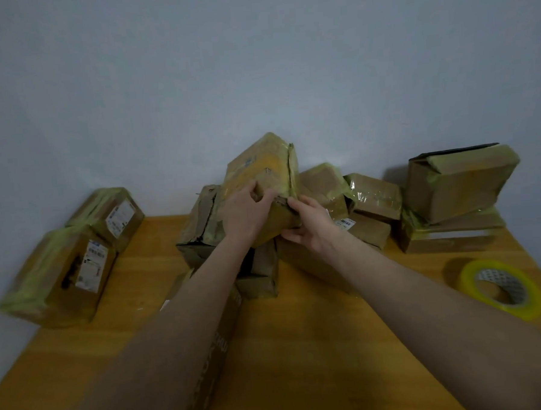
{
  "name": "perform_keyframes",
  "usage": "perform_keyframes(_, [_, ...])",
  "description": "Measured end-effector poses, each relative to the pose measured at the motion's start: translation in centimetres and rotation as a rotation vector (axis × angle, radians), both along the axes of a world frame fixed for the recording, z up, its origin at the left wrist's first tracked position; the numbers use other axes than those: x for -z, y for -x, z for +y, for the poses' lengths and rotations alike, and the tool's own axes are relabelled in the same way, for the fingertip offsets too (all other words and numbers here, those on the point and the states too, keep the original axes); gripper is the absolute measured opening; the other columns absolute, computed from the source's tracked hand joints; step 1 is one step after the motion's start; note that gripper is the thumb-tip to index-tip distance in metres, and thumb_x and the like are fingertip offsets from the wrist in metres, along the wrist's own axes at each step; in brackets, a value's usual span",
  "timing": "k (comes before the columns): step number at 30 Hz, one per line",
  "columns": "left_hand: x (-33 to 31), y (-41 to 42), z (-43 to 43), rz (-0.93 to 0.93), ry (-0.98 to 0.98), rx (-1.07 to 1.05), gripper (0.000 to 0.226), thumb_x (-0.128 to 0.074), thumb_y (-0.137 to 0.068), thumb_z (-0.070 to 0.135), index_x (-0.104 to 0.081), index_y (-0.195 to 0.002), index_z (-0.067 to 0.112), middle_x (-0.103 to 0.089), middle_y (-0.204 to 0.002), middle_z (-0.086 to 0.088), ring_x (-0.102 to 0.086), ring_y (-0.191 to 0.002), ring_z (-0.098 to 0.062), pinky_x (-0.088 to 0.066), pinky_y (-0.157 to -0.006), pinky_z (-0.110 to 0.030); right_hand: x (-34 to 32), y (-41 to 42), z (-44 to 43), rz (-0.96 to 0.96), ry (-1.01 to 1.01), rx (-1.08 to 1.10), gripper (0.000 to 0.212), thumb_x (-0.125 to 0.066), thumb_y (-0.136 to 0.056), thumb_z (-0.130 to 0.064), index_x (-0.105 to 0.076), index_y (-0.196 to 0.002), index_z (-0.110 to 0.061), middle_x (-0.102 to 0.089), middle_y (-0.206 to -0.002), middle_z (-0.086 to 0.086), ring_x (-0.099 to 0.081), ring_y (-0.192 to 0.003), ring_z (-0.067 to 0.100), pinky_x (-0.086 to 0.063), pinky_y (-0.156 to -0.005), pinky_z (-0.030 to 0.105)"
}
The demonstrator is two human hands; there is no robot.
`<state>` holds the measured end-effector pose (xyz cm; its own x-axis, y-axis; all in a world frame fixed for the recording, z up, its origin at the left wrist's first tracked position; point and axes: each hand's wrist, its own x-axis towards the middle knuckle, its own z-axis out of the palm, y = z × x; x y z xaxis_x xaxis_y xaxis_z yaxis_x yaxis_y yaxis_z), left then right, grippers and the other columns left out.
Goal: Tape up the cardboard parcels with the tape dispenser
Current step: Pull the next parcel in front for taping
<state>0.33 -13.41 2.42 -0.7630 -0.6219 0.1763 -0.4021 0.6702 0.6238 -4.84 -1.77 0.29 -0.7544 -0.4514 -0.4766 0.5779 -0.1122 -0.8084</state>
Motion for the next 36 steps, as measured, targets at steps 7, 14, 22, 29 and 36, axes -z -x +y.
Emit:
perform_keyframes(7, [-2.5, -2.4, 5.9, 0.354, 0.004, -0.023, 0.042, -0.046, -0.095, 0.043, -0.055, -0.125, 0.015, -0.055, -0.131, -0.004, -0.047, -0.123, -0.021, -0.037, -0.105, -0.039, -5.3, 0.2, 3.6, 0.262, -0.133, 0.006, 0.087, -0.08, -0.067, -0.057, -0.037, -0.136, -0.027, -0.052, -0.117, 0.002, -0.062, -0.101, 0.029, -0.06, -0.069, 0.039])
perform_keyframes(14, [-1.9, -5.3, 12.8, 0.414, -0.085, -0.021, 0.031, -0.043, -0.099, 0.024, -0.055, -0.126, 0.015, -0.053, -0.132, -0.001, -0.043, -0.124, -0.017, -0.033, -0.106, -0.034, -6.1, -0.8, 10.8, 0.373, -0.174, -0.01, 0.057, -0.079, -0.076, -0.039, -0.05, -0.123, -0.027, -0.056, -0.112, 0.002, -0.065, -0.094, 0.024, -0.061, -0.063, 0.036])
perform_keyframes(22, [-1.4, -7.1, 16.3, 0.539, -0.22, -0.2, 0.038, -0.052, -0.094, 0.031, -0.047, -0.129, 0.017, -0.047, -0.127, -0.002, -0.046, -0.113, -0.014, -0.038, -0.09, -0.024, -4.4, -1.5, 20.4, 0.561, -0.33, -0.017, 0.011, -0.055, -0.097, -0.028, -0.063, -0.106, -0.029, -0.062, -0.111, 0.006, -0.062, -0.099, 0.026, -0.058, -0.083, 0.049])
perform_keyframes(29, [1.6, -8.0, 14.4, 0.172, -0.592, -0.151, 0.067, -0.052, -0.095, 0.041, -0.023, -0.151, 0.019, -0.029, -0.153, -0.008, -0.033, -0.136, -0.028, -0.035, -0.104, -0.042, -1.1, -2.7, 24.4, 0.727, -0.614, -0.215, 0.025, -0.051, -0.099, -0.026, -0.069, -0.113, -0.017, -0.063, -0.1, 0.001, -0.059, -0.102, 0.027, -0.051, -0.093, 0.05])
perform_keyframes(36, [4.4, -10.2, 15.9, 0.149, -0.571, 0.013, 0.029, -0.05, -0.095, 0.044, -0.064, -0.112, 0.025, -0.056, -0.111, 0.002, -0.051, -0.1, -0.013, -0.042, -0.071, -0.027, 0.9, -2.7, 25.9, 0.57, -0.627, -0.207, 0.019, -0.05, -0.1, -0.022, -0.066, -0.109, -0.018, -0.06, -0.104, 0.004, -0.058, -0.096, 0.026, -0.054, -0.072, 0.037])
